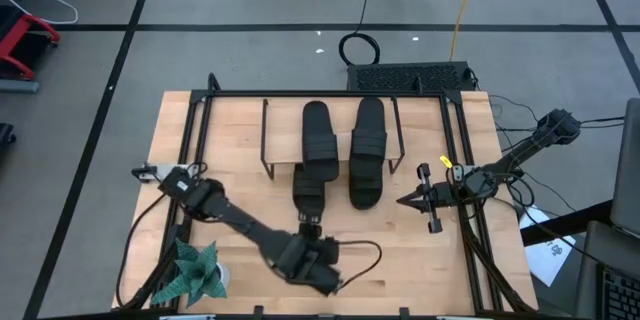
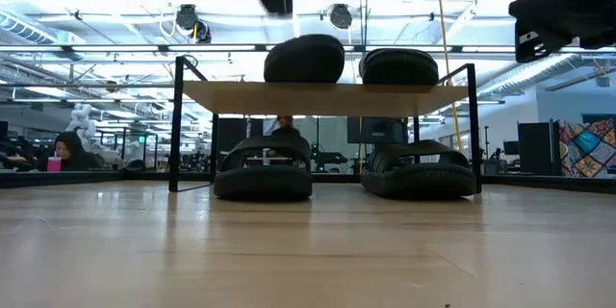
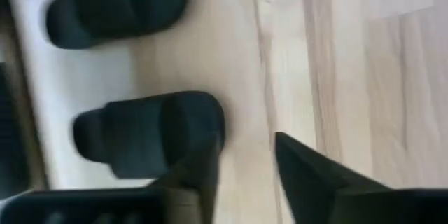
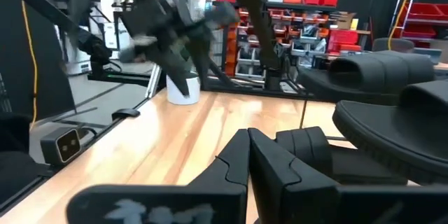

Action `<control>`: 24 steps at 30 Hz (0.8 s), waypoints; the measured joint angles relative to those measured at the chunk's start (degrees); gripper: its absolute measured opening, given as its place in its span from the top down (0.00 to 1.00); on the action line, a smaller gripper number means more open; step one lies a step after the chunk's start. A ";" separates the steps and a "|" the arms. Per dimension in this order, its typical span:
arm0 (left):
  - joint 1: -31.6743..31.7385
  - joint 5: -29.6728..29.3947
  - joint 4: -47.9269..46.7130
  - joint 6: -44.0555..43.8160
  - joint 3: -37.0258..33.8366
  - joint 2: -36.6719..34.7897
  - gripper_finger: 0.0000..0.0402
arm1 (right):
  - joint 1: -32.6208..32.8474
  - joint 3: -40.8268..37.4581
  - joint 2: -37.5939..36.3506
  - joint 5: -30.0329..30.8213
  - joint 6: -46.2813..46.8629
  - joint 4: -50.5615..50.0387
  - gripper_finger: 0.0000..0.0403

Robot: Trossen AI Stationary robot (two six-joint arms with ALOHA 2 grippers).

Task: Pick and place slides into the shelf
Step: Adjust the shelf

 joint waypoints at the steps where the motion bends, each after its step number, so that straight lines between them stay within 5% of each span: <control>1: -0.81 -1.24 -1.30 -0.64 1.36 0.00 0.71 | -0.01 0.00 0.00 0.08 0.00 -0.01 1.00; 6: -4.68 -10.11 -3.15 -4.41 1.03 -2.38 0.97 | -0.02 0.00 0.00 0.10 0.00 0.07 1.00; 18: -13.89 -35.24 -2.99 -9.81 0.73 -7.50 1.00 | 0.00 0.00 -0.01 0.10 -0.09 0.42 1.00; 24: -16.75 -55.44 -2.96 -17.05 -4.92 -7.99 1.00 | 0.00 0.00 -0.01 0.05 -0.90 3.45 1.00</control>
